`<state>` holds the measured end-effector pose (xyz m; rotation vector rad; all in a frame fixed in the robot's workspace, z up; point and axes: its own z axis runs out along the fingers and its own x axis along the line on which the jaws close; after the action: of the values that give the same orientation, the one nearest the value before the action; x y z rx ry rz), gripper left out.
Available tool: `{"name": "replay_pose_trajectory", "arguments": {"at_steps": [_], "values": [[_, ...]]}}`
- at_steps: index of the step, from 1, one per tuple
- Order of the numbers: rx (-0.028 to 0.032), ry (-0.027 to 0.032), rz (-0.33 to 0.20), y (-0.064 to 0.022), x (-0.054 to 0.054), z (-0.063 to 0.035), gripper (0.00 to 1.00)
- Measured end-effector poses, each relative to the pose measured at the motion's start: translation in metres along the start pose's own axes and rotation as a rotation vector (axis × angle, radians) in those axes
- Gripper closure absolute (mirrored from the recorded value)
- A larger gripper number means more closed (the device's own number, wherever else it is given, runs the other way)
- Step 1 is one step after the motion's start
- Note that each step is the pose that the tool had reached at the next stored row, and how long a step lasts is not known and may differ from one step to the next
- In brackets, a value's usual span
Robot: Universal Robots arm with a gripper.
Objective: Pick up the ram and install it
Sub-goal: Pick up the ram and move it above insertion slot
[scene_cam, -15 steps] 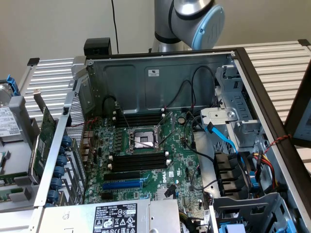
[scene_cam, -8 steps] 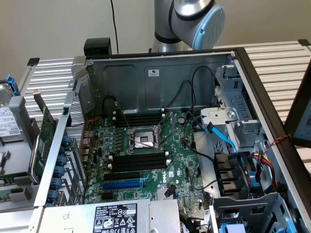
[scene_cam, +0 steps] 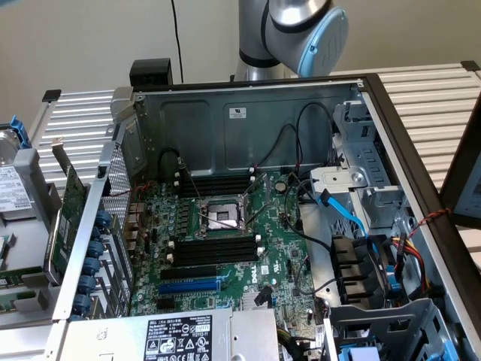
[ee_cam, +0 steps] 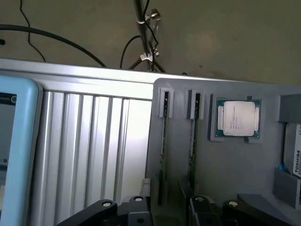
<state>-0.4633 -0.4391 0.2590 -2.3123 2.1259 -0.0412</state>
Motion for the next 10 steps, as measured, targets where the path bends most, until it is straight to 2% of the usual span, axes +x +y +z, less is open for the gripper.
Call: {"name": "replay_pose_trajectory", "arguments": {"at_steps": [10], "values": [[-0.0002,0.0001,0.000,0.0018,-0.002,0.0180,0.64]]}}
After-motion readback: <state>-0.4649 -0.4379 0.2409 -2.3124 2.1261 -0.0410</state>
